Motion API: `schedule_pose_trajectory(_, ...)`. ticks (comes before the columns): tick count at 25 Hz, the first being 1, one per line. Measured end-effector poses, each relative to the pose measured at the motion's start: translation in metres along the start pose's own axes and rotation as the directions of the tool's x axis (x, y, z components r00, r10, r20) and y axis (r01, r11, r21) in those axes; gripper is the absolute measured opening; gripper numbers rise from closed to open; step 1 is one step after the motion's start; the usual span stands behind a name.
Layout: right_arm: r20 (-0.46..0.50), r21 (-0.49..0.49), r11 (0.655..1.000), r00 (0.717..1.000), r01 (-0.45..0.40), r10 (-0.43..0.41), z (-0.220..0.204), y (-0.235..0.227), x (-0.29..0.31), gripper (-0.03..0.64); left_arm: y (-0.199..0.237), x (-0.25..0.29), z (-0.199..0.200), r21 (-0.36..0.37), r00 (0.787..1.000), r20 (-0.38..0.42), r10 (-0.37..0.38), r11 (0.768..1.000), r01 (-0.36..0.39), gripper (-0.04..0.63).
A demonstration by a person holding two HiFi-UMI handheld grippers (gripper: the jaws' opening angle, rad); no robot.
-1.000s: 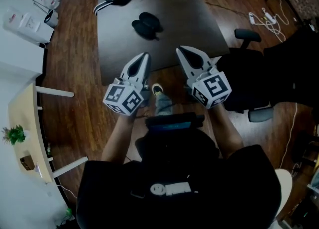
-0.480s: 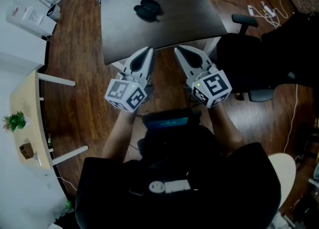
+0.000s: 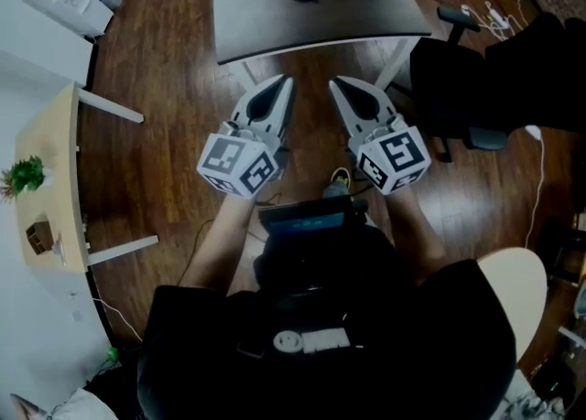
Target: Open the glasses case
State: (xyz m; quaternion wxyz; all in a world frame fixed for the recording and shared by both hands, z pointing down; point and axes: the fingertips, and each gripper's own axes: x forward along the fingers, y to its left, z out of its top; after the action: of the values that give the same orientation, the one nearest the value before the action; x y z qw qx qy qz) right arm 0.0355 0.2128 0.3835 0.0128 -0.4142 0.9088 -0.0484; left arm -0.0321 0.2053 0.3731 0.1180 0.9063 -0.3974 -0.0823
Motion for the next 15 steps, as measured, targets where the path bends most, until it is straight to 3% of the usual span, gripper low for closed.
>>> schedule_pose_trajectory(6,-0.036,-0.031,0.999,0.999,0.026,-0.027,-0.013,0.087,-0.047,0.005,-0.037,-0.089,-0.011,-0.004,1.0,-0.019,0.023,1.0,-0.023,0.002)
schedule_pose_trajectory(15,-0.031,-0.003,0.998,0.998,0.057,-0.057,-0.016,0.132,-0.112,0.005,-0.1,-0.135,-0.032,-0.027,0.999,-0.03,0.022,0.999,-0.022,0.002)
